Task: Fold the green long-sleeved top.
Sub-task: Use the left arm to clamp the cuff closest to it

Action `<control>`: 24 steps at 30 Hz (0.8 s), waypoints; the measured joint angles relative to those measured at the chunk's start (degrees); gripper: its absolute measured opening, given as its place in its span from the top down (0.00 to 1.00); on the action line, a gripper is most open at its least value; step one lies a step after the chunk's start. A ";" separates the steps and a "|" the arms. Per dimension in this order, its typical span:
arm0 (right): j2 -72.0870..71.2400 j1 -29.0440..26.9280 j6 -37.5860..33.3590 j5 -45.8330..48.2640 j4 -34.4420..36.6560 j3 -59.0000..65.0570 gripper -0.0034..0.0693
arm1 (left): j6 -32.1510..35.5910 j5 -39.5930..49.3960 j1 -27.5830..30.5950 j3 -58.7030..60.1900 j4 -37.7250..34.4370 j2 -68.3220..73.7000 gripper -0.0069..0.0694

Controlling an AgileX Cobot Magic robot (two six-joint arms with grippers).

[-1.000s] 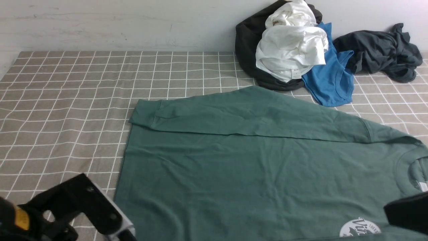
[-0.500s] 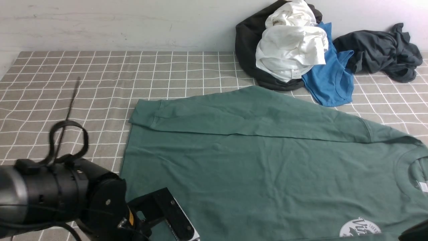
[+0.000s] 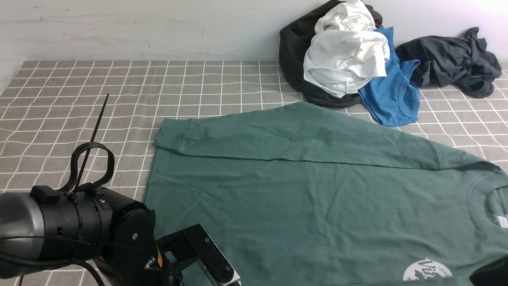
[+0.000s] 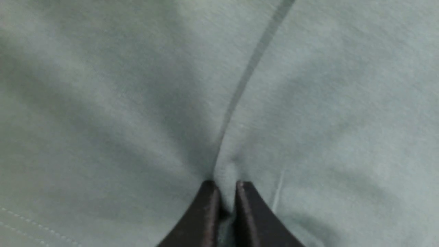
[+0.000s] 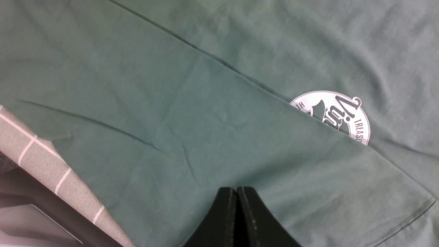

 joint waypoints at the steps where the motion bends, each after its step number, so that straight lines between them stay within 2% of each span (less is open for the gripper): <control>1: 0.00 0.00 0.00 -0.04 0.00 0.00 0.97 | 0.00 0.09 0.00 0.00 -0.02 -0.01 0.88; 24: 0.00 0.00 -0.24 -0.12 0.63 0.00 0.97 | -0.03 1.89 0.00 0.48 -0.51 -3.15 0.88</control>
